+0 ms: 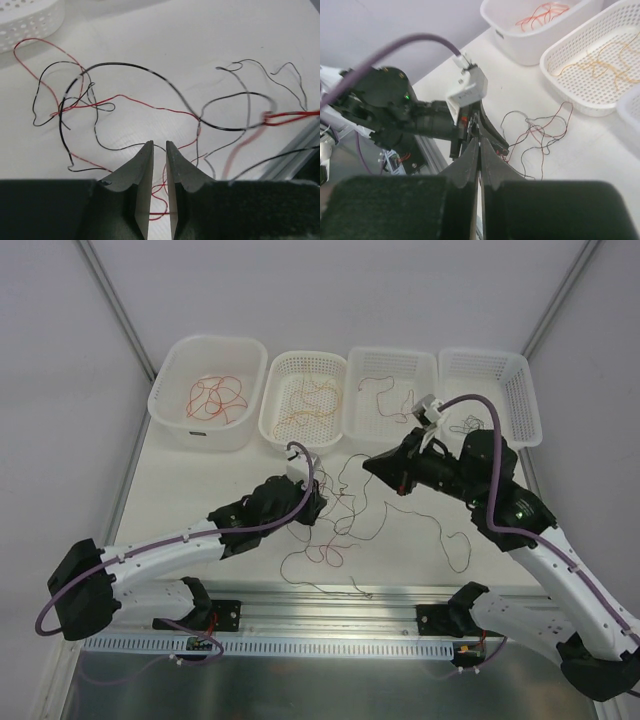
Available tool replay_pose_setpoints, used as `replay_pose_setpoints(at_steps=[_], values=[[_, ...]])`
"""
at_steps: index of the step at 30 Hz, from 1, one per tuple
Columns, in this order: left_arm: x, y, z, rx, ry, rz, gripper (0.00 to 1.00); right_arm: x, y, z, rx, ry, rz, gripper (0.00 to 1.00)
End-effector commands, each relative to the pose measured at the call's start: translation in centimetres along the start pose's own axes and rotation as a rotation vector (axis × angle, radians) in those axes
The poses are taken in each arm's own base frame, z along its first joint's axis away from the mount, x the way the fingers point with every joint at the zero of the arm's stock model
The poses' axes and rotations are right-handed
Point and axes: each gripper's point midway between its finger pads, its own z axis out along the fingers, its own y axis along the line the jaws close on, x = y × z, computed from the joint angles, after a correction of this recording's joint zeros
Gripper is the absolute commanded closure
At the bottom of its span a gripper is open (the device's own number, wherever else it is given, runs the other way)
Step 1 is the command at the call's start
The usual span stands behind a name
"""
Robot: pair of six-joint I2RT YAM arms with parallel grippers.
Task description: Untangle the cables
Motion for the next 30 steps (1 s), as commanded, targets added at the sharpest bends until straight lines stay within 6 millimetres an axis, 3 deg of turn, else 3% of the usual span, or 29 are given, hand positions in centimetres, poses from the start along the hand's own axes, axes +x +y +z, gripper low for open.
replay_pose_setpoints(at_steps=[1,7,12,13,16,17,23,26,27,30], values=[[0.0,1.6,1.1,-0.101,-0.062,-0.057,0.84,-4.9,1.0,-2.4,0.038,-0.153,-0.033,0.99],[3.1,5.7,2.2,-0.277,0.014,-0.107,0.88,-6.7,-0.4,-5.7,0.183,-0.184,-0.089,0.99],[5.3,8.2,2.0,-0.341,0.058,-0.221,0.89,-5.5,-1.8,-6.5,0.268,-0.119,-0.097,0.99],[6.3,9.9,1.4,-0.402,0.078,-0.258,0.90,-5.1,-2.7,-7.1,0.323,-0.109,-0.098,0.99],[8.0,12.9,0.3,-0.493,0.128,-0.372,0.92,-4.5,-3.0,-7.5,0.341,-0.088,-0.095,0.99],[8.2,12.9,0.1,-0.480,0.141,-0.382,0.92,-4.4,-3.0,-7.5,0.342,-0.082,-0.093,0.99],[2.9,9.6,-0.3,-0.248,0.008,-0.260,0.80,-2.7,-2.8,-5.8,0.294,-0.012,-0.059,0.99],[-0.2,6.1,-0.8,-0.077,-0.058,-0.179,0.65,-2.2,-2.6,-5.0,0.266,0.004,-0.039,0.99],[-1.2,4.3,-1.1,-0.011,-0.088,-0.143,0.46,-2.0,-2.6,-4.7,0.261,0.015,-0.032,0.99],[-3.8,0.8,-1.6,0.109,-0.169,-0.052,0.18,-1.7,-2.4,-4.2,0.238,0.028,-0.015,0.99]])
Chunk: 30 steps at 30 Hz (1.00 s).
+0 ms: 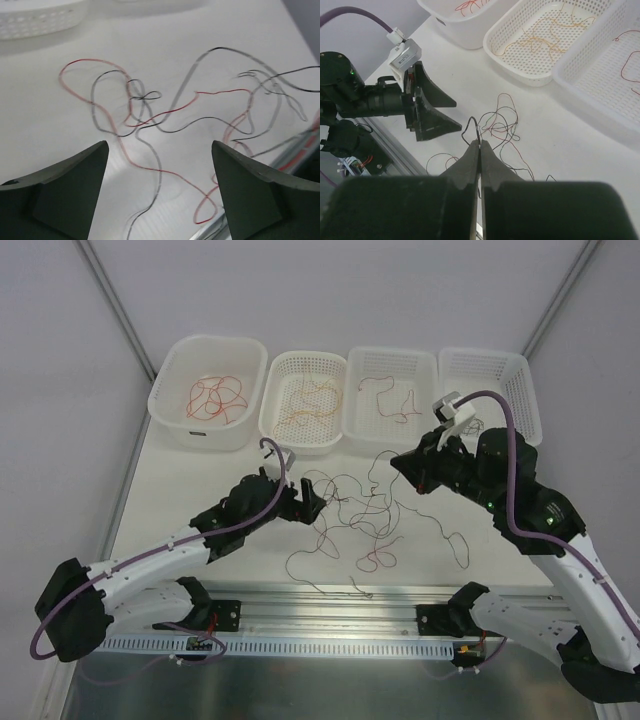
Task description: Untangle the cables
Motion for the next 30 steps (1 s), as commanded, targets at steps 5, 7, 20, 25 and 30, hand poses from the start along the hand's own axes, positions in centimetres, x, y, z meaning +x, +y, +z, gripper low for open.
replay_pose_setpoints(at_steps=[5,7,20,25,30], values=[[-5.3,-10.9,-0.9,0.392,-0.191,0.204,0.07,-0.7,1.5,0.4,-0.075,-0.031,0.049,0.99],[-5.9,-13.2,-1.1,0.466,-0.213,0.248,0.06,-0.7,1.7,0.5,-0.087,-0.029,0.056,0.99],[-5.0,-17.1,2.0,0.550,-0.204,0.356,0.25,-1.0,2.4,0.0,-0.124,-0.044,0.065,0.99],[-4.6,-17.0,2.0,0.548,-0.193,0.353,0.81,-0.5,1.5,-0.3,-0.076,-0.029,0.048,0.99],[-4.5,-15.5,1.1,0.498,-0.184,0.351,1.00,0.8,-1.3,-0.8,0.068,0.007,-0.014,0.99]])
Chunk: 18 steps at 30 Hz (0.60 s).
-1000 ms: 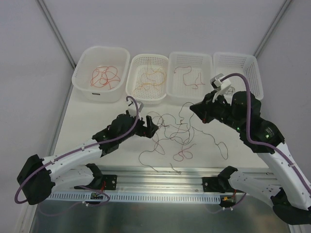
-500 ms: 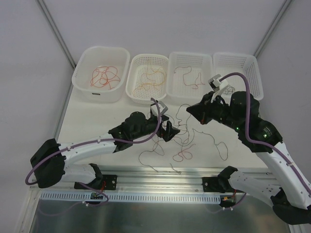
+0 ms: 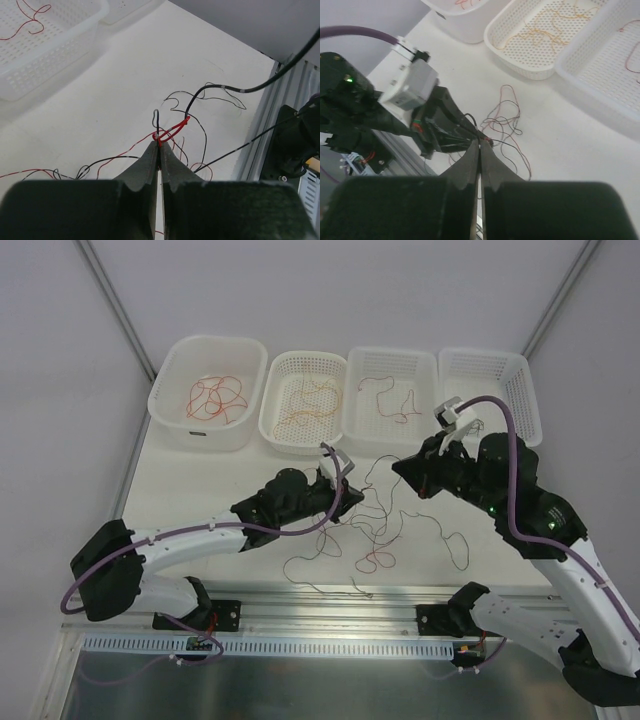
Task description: Untangle the cables
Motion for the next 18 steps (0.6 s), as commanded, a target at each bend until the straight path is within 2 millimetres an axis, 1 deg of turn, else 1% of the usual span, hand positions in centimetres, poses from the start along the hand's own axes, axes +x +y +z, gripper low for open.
replay_pose_setpoints(at_steps=[1,2,3,4,5,6,7,8,10,11,12,13,14,15,17,18], values=[[-3.2,-0.2,-1.9,-0.024,-0.088,0.022,1.00,0.2,-2.5,-0.9,0.127,0.004,-0.071,0.99],[-3.2,-0.1,-2.3,-0.037,-0.089,0.020,1.00,0.3,-4.1,-1.2,0.212,0.004,-0.079,0.99],[-2.9,0.2,-2.8,-0.053,-0.085,0.014,1.00,0.9,-4.9,-1.4,0.254,0.029,-0.084,0.99],[-3.6,0.5,-3.6,-0.072,-0.105,0.009,1.00,1.5,-5.8,-1.4,0.296,0.049,-0.093,0.99],[-2.9,1.0,-4.1,-0.102,-0.088,0.003,1.00,1.7,-7.4,-1.7,0.381,0.059,-0.092,0.99],[-3.0,1.2,-4.6,-0.114,-0.089,-0.004,1.00,2.5,-8.5,-2.1,0.431,0.089,-0.084,0.99],[-3.7,1.5,-5.4,-0.127,-0.111,-0.012,1.00,3.0,-9.5,-2.2,0.480,0.112,-0.070,0.99],[-2.7,1.8,-5.9,-0.139,-0.080,-0.027,1.00,3.5,-11.2,-2.7,0.561,0.118,-0.027,0.99],[-2.5,2.3,-7.0,-0.160,-0.079,-0.047,1.00,4.1,-12.5,-3.2,0.616,0.121,0.038,0.99],[-2.1,3.2,-7.5,-0.193,-0.068,-0.058,1.00,4.6,-13.2,-3.4,0.634,0.119,0.095,0.99],[-0.3,3.9,-8.0,-0.223,-0.025,-0.081,1.00,4.4,-13.5,-3.3,0.632,0.100,0.116,0.99],[-0.1,4.2,-8.6,-0.242,-0.029,-0.094,1.00,4.5,-13.6,-3.1,0.626,0.098,0.130,0.99],[0.2,5.2,-9.1,-0.279,-0.032,-0.110,1.00,4.8,-14.1,-2.8,0.633,0.111,0.146,0.99],[1.5,6.2,-9.6,-0.329,-0.015,-0.144,1.00,5.3,-14.4,-2.6,0.645,0.127,0.155,0.99],[2.1,7.4,-10.3,-0.391,-0.019,-0.185,1.00,6.3,-15.2,-2.1,0.677,0.161,0.182,0.99],[2.8,8.9,-10.9,-0.460,-0.010,-0.195,1.00,8.1,-15.8,-1.4,0.697,0.203,0.208,0.99]])
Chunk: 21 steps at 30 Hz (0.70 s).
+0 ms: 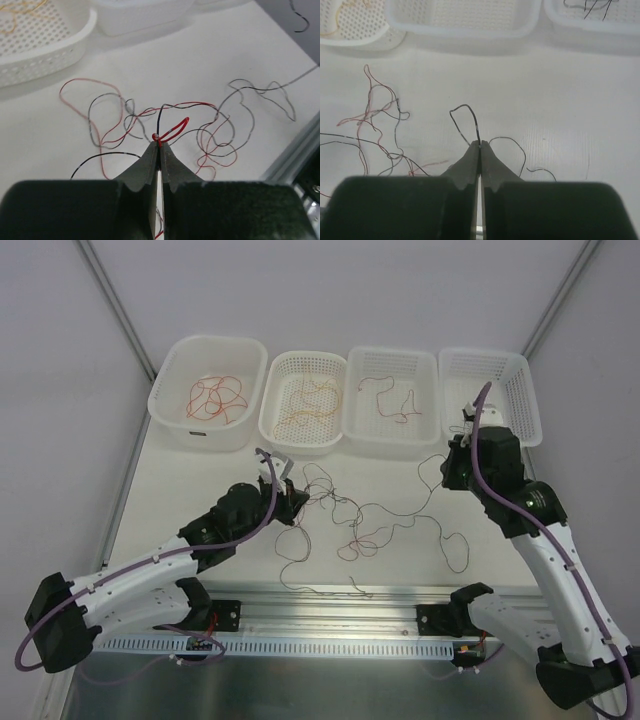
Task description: Untangle the cables
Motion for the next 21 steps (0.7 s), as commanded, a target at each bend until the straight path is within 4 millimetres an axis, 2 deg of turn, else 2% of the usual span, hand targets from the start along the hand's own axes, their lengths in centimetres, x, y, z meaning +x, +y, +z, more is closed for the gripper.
replay_pose_setpoints(at_steps=[1,2,3,4,5,6,7,8,10,12,18,20,21], values=[[2.5,4.3,-0.7,-0.202,0.064,-0.077,1.00,2.6,-0.5,2.5,0.058,0.086,0.067,0.99],[3.1,5.2,-0.8,-0.242,0.085,-0.082,1.00,3.7,-0.9,3.2,0.076,0.116,0.081,0.99],[3.1,6.8,-1.0,-0.315,0.088,-0.095,1.00,5.6,-1.2,4.3,0.099,0.171,0.102,0.99],[5.0,8.3,-1.7,-0.393,0.168,-0.093,1.00,6.8,-1.5,4.8,0.115,0.200,0.113,0.99],[5.7,9.7,-2.3,-0.461,0.203,-0.104,1.00,7.8,-1.9,5.2,0.137,0.226,0.133,0.99],[5.6,10.5,-2.6,-0.513,0.214,-0.136,1.00,8.6,-2.2,5.5,0.150,0.245,0.150,0.99],[6.4,12.7,-3.5,-0.616,0.250,-0.150,1.00,10.6,-2.8,6.0,0.183,0.289,0.180,0.99],[7.3,13.7,-4.6,-0.680,0.296,-0.175,1.00,11.2,-3.5,6.2,0.209,0.299,0.210,0.99],[7.7,15.5,-5.8,-0.772,0.319,-0.201,1.00,12.9,-4.2,6.7,0.238,0.330,0.254,0.99],[7.8,16.2,-6.7,-0.810,0.322,-0.206,1.00,13.5,-4.9,6.9,0.258,0.338,0.294,0.99],[4.6,17.3,-8.5,-0.843,0.247,-0.154,1.00,13.6,-5.7,7.5,0.281,0.357,0.312,0.99],[3.3,17.9,-9.4,-0.875,0.231,-0.115,1.00,14.0,-6.3,7.6,0.320,0.376,0.306,0.99],[3.3,18.4,-10.3,-0.913,0.245,-0.090,1.00,14.3,-6.3,7.7,0.326,0.381,0.312,0.99]])
